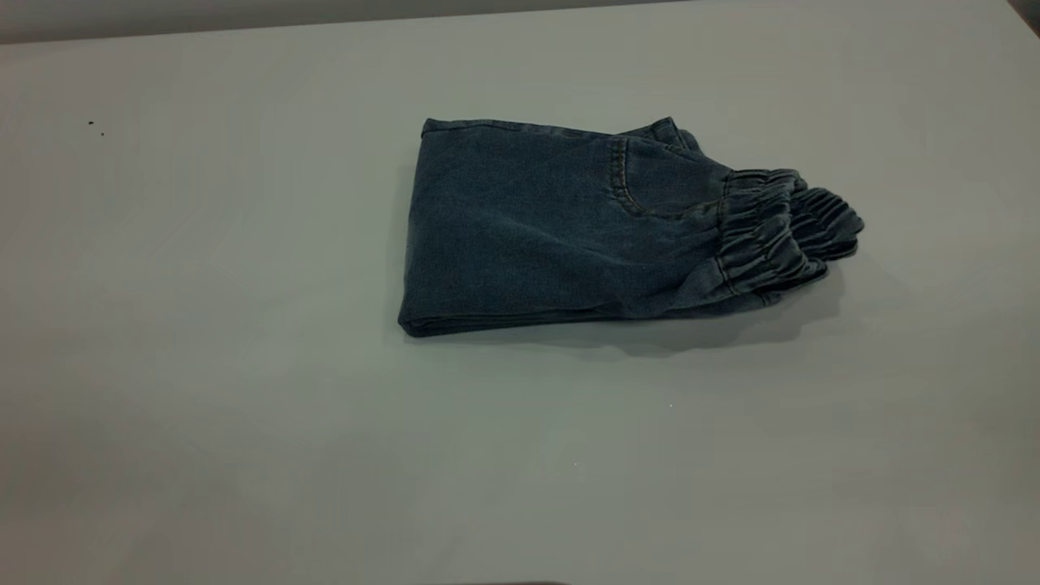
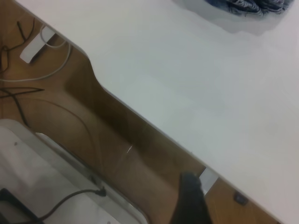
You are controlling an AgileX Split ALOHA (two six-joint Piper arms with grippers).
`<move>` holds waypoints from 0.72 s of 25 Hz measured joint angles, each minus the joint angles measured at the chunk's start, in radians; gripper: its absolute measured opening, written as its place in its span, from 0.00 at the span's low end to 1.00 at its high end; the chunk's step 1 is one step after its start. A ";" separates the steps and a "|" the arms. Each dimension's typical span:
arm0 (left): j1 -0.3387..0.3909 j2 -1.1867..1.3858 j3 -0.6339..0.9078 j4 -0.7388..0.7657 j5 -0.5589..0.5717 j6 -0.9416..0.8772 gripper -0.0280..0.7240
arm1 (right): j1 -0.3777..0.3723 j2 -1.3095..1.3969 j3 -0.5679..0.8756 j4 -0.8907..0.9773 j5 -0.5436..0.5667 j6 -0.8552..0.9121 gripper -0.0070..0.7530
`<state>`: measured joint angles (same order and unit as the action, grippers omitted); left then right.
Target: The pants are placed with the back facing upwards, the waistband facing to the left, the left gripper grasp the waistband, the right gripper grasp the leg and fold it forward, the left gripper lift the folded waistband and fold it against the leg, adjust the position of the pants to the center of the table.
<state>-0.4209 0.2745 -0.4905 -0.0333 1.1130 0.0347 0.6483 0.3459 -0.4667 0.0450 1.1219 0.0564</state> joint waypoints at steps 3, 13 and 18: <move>-0.001 -0.011 0.000 0.000 0.000 0.000 0.80 | 0.000 -0.001 0.000 0.000 0.000 0.000 0.59; 0.157 -0.014 0.000 0.000 0.000 0.000 0.80 | -0.376 -0.033 0.000 0.020 0.000 0.001 0.59; 0.293 -0.014 0.000 0.000 0.000 0.000 0.80 | -0.592 -0.130 0.000 0.021 0.000 0.001 0.59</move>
<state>-0.1275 0.2608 -0.4905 -0.0333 1.1130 0.0347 0.0560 0.2163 -0.4667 0.0659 1.1216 0.0574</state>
